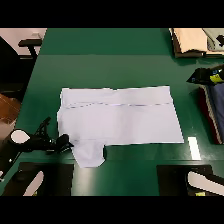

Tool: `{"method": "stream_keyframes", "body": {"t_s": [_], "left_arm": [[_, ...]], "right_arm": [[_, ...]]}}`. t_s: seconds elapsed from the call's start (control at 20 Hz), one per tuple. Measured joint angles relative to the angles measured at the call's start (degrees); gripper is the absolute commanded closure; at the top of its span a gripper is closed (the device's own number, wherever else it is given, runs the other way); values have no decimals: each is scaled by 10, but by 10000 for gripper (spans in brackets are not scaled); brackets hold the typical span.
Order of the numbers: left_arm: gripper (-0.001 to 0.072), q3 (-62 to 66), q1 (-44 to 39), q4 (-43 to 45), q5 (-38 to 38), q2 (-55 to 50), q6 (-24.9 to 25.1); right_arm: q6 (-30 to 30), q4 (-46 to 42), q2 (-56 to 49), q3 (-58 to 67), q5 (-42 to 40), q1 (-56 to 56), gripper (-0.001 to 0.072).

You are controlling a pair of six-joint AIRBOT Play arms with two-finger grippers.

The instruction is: Fold the shirts.

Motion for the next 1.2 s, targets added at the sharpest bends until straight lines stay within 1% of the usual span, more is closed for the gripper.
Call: {"method": "stream_keyframes", "body": {"t_s": [0.15,0.3,0.35,0.4,0.65,0.7,0.75,0.85,1.0,1.05,1.1,1.15,1.2], "left_arm": [[676,23,0,-15,-24,1,22],[675,67,0,3,-58,9,32],[675,83,0,9,-66,11,34],[675,96,0,14,-72,12,35],[675,128,0,25,-80,16,38],[674,130,0,26,-79,16,39],[675,132,0,27,-77,16,39],[674,134,0,27,-75,16,39],[674,135,0,28,-73,16,39],[674,136,0,28,-71,16,39],[674,136,0,28,-69,16,40],[675,136,0,28,-69,16,40],[676,136,0,28,-69,16,40]], "right_arm": [[0,0,3,-9,27,-16,300],[0,-8,28,-71,49,-59,292],[0,-14,40,-108,56,-81,211],[0,-19,53,-146,59,-103,154],[0,-28,95,-355,65,-213,164],[0,-26,98,-386,60,-224,231],[0,-17,100,-417,50,-233,283],[0,11,103,-461,24,-242,283],[-2,53,105,-494,-2,-230,285],[-3,61,106,-499,-9,-220,370],[-4,64,106,-503,-23,-206,483],[-5,67,106,-506,-34,-193,569],[-5,69,106,-508,-41,-181,676]]}}
